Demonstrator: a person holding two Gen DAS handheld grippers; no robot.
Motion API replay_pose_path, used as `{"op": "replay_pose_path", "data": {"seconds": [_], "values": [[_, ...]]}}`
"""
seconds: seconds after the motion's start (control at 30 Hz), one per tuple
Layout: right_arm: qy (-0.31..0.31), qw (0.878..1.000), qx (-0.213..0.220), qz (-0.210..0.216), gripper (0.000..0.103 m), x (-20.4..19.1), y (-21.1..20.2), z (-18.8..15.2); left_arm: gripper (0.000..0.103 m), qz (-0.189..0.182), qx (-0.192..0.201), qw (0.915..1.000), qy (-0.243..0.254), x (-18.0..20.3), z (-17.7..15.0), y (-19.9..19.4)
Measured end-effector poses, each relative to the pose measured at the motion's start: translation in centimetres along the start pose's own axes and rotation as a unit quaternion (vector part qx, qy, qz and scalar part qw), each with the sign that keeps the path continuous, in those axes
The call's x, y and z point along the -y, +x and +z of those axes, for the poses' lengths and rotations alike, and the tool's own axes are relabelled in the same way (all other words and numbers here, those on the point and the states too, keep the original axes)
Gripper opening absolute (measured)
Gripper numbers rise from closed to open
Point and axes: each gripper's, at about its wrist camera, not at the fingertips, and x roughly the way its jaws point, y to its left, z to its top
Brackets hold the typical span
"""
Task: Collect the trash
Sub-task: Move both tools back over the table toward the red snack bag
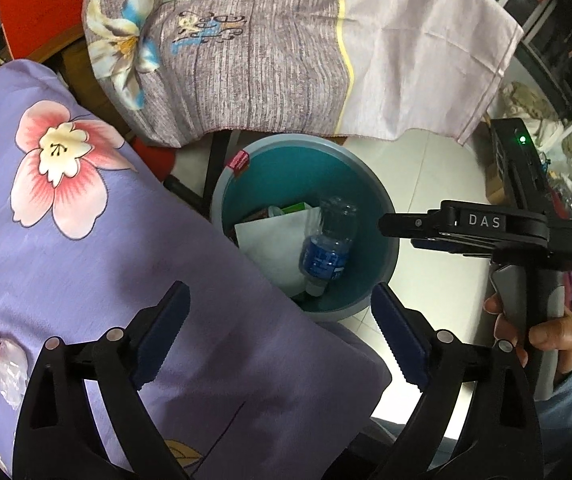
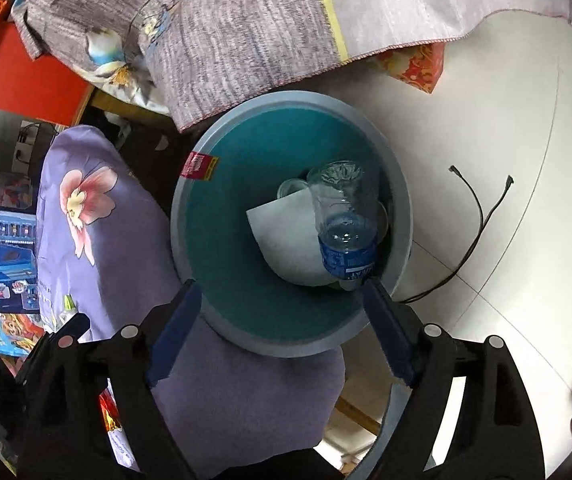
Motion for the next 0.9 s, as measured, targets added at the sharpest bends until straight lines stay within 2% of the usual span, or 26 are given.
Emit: {"op": "replay_pose_path", "data": {"seconds": [0.4,0.7,0.9], "values": [[-0.046,0.999,0.005,0.003,0.079,-5.0,-1.1,-2.6,0.094,0.012,0.026,0.9991,-0.032,-2.7,-3.8,-3.9],[-0.119,0.993,-0.009,0.01,0.079,-12.5,-0.3,-7.0,0.097,0.036,0.06,0.9941,-0.083,-8.1,-9.5,-9.0],[-0.172,0.985,-0.027,0.011,0.08,-18.2,0.9,-10.4,0.097,0.057,0.079,0.9867,-0.13,-12.3,-14.0,-12.3]]}}
